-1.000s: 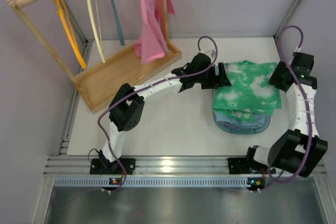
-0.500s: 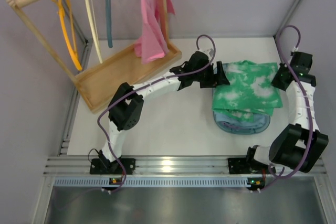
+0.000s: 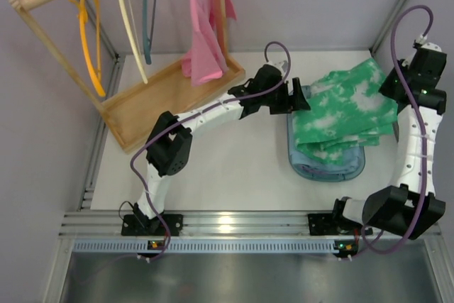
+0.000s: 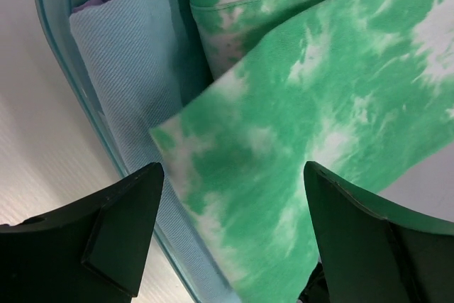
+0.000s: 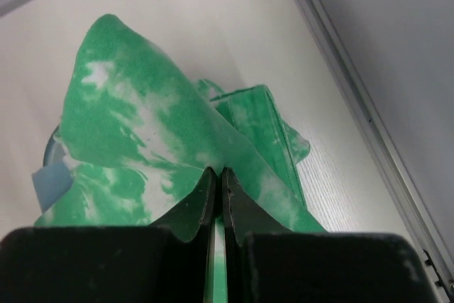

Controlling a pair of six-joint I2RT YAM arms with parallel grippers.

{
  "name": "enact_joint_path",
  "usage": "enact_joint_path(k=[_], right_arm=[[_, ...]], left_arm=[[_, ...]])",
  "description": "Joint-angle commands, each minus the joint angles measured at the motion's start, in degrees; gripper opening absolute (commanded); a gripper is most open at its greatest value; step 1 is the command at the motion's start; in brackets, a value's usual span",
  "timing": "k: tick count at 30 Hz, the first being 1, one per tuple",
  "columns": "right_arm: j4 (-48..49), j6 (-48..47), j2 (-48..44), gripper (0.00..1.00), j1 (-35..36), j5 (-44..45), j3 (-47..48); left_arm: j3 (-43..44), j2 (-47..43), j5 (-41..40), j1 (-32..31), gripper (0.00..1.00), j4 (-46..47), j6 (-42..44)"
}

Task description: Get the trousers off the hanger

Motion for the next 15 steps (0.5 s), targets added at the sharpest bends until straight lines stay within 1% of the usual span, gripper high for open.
enact_joint_path(k=[1,5,8,11,12,15], right_arm=[[2.19,0.54,-1.87,0.00,0.30,1.32,4.84],[2.89,0.72,-0.73,0.00,0.30,0.97,2.56],[3.94,1.33,-0.37,0.00,0.30,-1.31,0.11],[4.65,1.95,-0.72,0.00,0.30,-3.60,-0.87],[4.56,2.04,-0.73,0.00,0.30,-3.95,-0.87],[4.73,1.95,-0.55,0.00,0.39,-3.52,-1.66]], left_arm=[[3.40,-0.43,0.11,0.29,0.86,-0.09,0.25],[6.65,2.55,1.78,-0.33,0.86,-0.09,-0.81],[7.27,4.05,3.97,-0.86,0.86,0.00,-2.56],[6.05,4.49,3.37,-1.38,0.85,-0.26,-3.62],[6.04,4.58,2.85,-1.56,0.85,-1.66,-3.80],[5.95,4.84,0.39,-1.91,0.85,-3.78,-4.06]])
